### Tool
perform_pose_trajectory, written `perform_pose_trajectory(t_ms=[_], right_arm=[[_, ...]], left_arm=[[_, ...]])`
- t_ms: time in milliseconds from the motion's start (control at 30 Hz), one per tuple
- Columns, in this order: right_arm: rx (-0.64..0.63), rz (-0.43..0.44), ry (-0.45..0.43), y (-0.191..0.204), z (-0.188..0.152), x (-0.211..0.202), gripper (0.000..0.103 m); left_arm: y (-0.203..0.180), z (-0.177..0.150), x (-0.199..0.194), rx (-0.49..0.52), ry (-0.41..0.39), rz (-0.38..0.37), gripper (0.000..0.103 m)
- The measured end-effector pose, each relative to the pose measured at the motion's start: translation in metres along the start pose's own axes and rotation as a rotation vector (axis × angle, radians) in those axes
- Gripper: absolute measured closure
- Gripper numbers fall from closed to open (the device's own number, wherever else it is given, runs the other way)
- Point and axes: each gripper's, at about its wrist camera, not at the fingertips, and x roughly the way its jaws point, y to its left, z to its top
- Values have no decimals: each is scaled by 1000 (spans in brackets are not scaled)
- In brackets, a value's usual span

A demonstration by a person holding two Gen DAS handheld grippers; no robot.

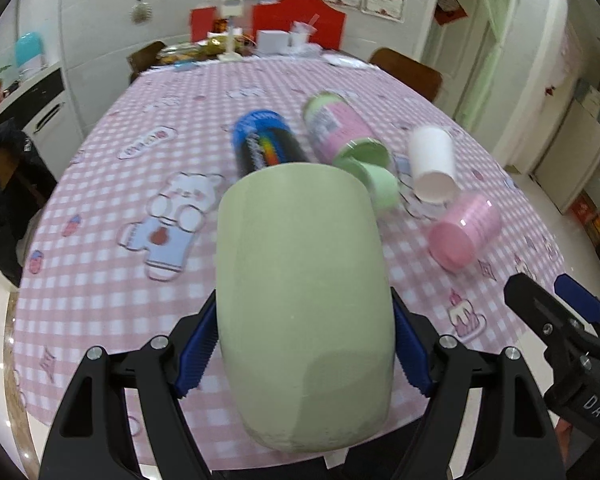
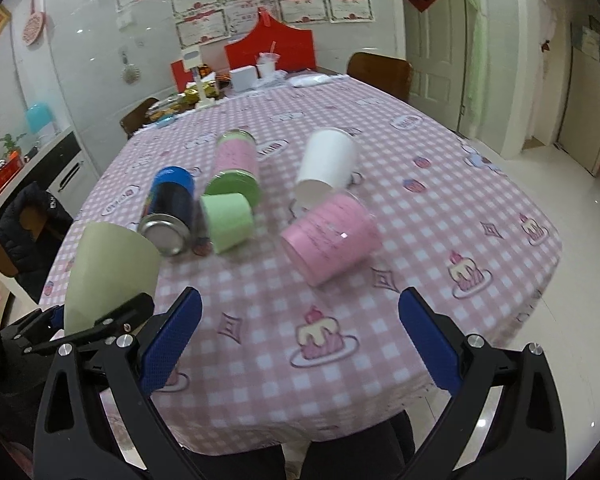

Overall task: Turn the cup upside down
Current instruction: 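Lift the pale green cup with the left gripper and tilt it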

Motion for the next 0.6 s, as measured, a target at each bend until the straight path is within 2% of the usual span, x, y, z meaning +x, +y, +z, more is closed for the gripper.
perform_pose_trajectory(t_ms=[267, 600], right_arm=[[30, -39, 46, -18, -12, 8, 8], [66, -45, 76, -31, -15, 15, 8]], left_arm=[[-17, -3, 19, 26, 49, -21, 26], [-25, -8, 34, 59, 71, -22, 25]])
